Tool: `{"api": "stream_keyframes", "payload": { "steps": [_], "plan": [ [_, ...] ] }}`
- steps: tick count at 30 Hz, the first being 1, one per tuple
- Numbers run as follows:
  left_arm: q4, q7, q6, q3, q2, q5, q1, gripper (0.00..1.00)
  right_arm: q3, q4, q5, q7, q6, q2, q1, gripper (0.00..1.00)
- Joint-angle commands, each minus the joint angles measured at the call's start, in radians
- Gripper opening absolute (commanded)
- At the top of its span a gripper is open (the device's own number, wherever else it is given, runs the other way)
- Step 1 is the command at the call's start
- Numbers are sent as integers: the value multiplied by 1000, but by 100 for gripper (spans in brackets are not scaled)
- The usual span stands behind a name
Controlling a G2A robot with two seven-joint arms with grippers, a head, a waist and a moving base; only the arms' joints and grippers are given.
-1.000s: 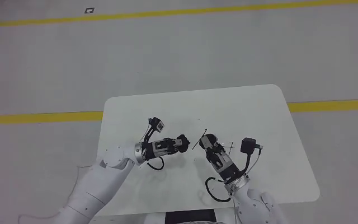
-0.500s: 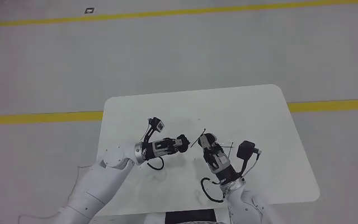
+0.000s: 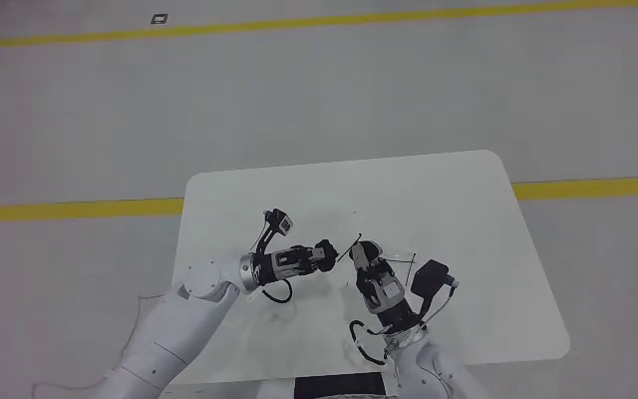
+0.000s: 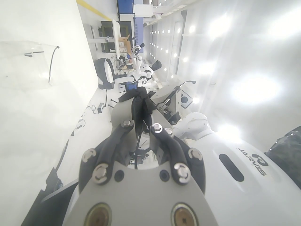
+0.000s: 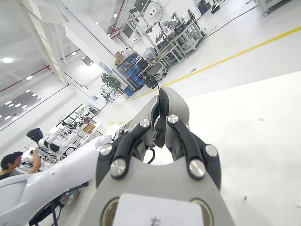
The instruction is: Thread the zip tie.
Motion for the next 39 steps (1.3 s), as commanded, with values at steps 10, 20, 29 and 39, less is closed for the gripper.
{"api": "stream_keyframes", "payload": {
  "steps": [10, 20, 29, 39],
  "plan": [
    [0, 0, 0, 0, 0, 0, 0, 0, -45, 36, -85, -61, 82, -5, 35, 0],
    [0, 0, 0, 0, 0, 0, 0, 0, -56, 40, -108, -81, 116, -4, 42, 0],
    [0, 0, 0, 0, 0, 0, 0, 0, -56, 44, -118, -84, 137, -2, 44, 0],
    [0, 0, 0, 0, 0, 0, 0, 0, -59, 51, -112, -92, 150, -2, 51, 0]
  ]
}}
